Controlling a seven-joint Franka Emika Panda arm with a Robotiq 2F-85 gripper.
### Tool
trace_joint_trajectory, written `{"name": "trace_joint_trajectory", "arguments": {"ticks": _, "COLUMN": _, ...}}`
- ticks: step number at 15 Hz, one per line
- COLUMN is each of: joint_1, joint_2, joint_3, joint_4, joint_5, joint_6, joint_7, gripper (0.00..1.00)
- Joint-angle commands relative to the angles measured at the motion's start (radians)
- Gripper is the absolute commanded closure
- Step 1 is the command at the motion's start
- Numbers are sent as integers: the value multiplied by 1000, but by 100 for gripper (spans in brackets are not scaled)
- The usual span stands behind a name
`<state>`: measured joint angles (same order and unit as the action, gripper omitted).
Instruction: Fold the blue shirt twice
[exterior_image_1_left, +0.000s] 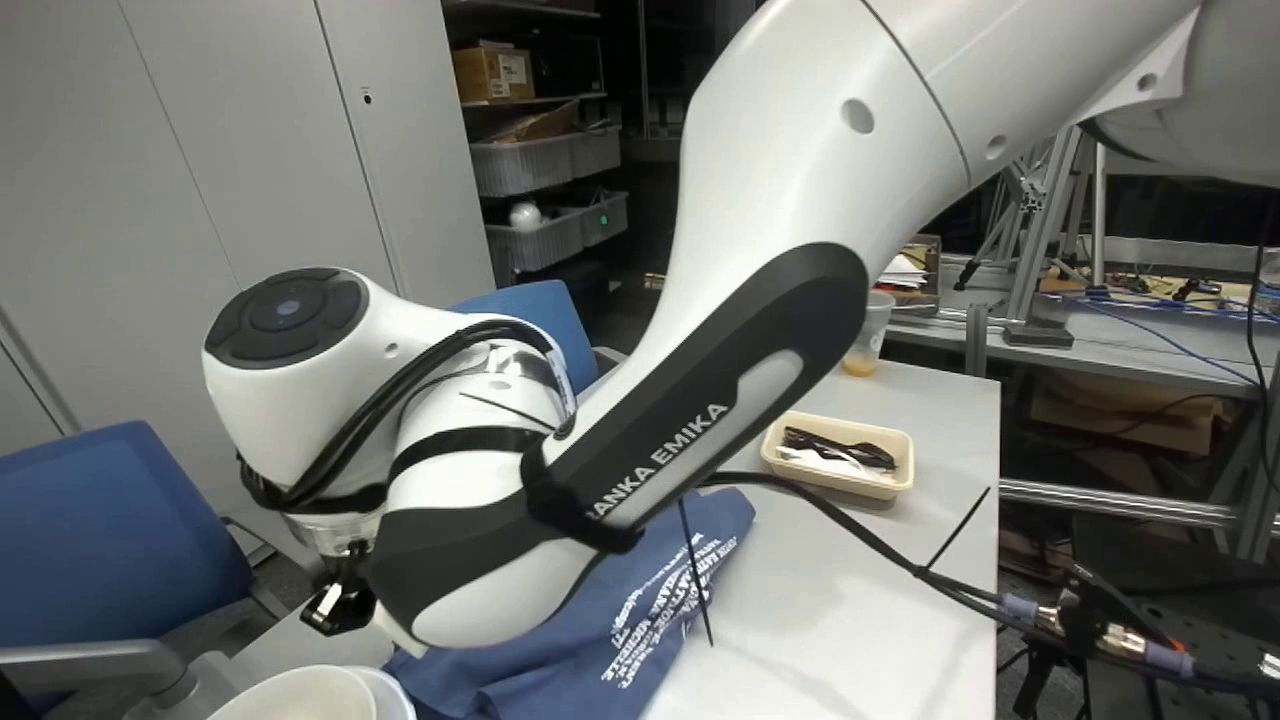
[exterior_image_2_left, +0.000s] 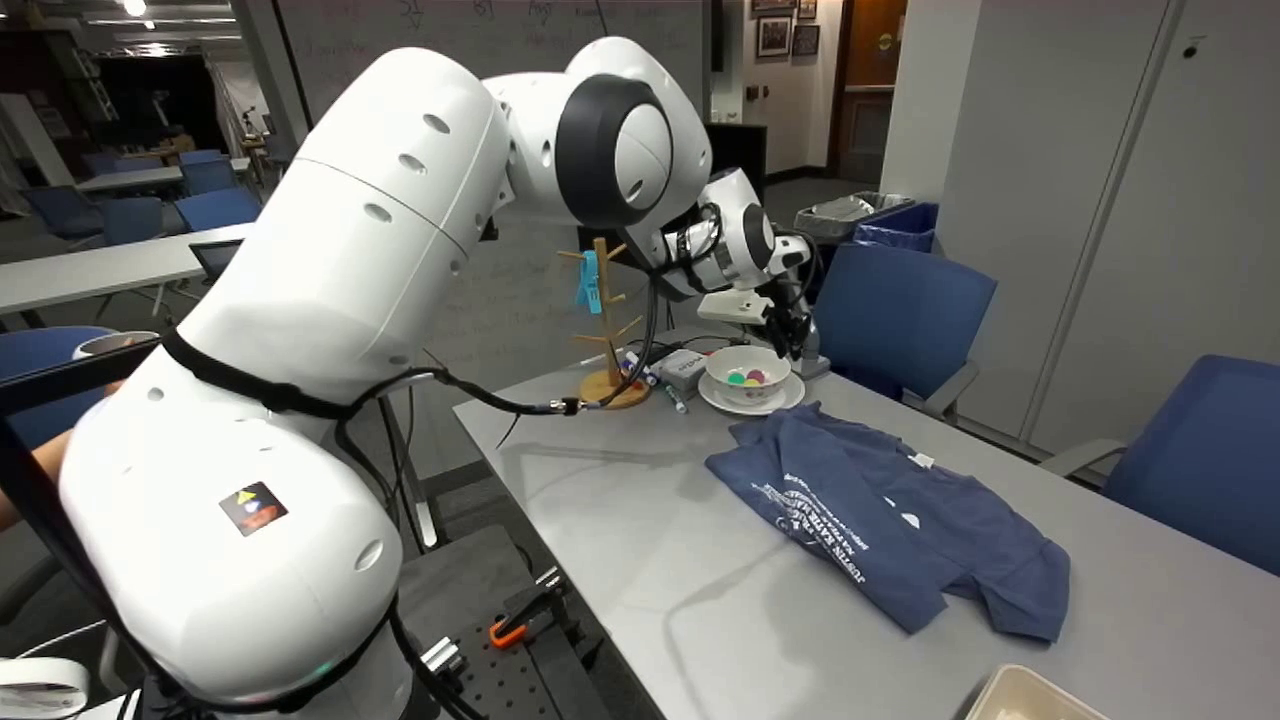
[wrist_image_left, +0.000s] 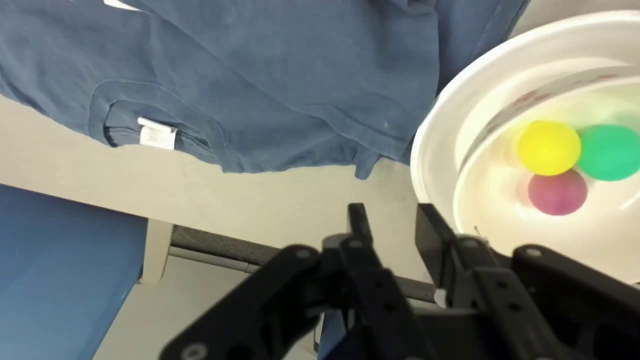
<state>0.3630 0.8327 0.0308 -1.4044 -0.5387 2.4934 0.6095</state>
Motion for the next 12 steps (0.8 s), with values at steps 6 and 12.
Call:
{"name": "trace_joint_trajectory", "arguments": {"ticks": 6, "joint_1": -11, "joint_2": -93, "joint_3": -34, "joint_4": -210, "joint_5": 174, "joint_6": -83, "joint_7": -184, "gripper": 1}}
{"name": "trace_joint_trajectory", "arguments": {"ticks": 12, "joint_1": -95, "joint_2": -259, "joint_3": -45, "joint_4": -477, "joint_5": 246, "joint_6": -66, "joint_7": -237, "gripper": 0}}
